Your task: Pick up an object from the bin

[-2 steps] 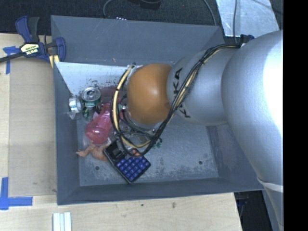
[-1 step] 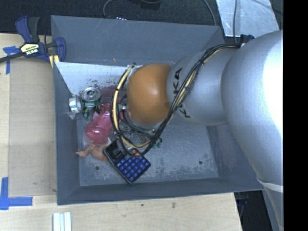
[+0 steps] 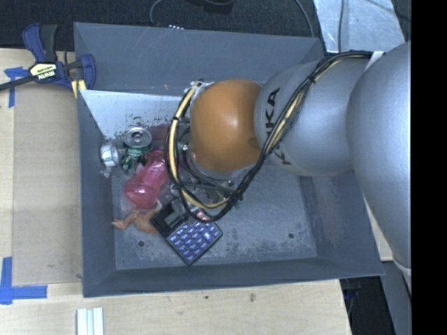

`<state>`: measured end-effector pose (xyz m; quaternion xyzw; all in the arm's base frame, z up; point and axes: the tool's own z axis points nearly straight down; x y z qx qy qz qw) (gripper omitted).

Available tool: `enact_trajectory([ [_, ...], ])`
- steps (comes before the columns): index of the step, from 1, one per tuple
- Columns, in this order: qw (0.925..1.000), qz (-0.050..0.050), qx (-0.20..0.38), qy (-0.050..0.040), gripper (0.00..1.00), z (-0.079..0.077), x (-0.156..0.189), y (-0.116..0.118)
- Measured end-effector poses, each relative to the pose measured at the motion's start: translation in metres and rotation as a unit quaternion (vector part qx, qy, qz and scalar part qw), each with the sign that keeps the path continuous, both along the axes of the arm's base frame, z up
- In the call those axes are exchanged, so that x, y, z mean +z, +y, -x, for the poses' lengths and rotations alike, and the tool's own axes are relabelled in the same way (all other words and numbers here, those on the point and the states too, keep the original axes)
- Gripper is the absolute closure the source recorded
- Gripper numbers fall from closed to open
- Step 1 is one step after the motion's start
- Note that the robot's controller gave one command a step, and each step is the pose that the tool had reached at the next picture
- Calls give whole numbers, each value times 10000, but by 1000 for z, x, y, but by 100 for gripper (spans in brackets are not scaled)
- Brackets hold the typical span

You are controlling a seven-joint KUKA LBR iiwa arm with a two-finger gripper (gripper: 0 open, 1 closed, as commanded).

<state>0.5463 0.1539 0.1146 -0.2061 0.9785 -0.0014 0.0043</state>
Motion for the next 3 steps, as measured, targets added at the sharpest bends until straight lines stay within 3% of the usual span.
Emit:
enact_trajectory([
  [1, 10000, -10, 0, -46, 100, -4, 38, 4],
  [2, 10000, 4, 47, 15, 100, -6, 79, 5],
  [3, 10000, 1, 54, -5, 100, -8, 94, 6],
])
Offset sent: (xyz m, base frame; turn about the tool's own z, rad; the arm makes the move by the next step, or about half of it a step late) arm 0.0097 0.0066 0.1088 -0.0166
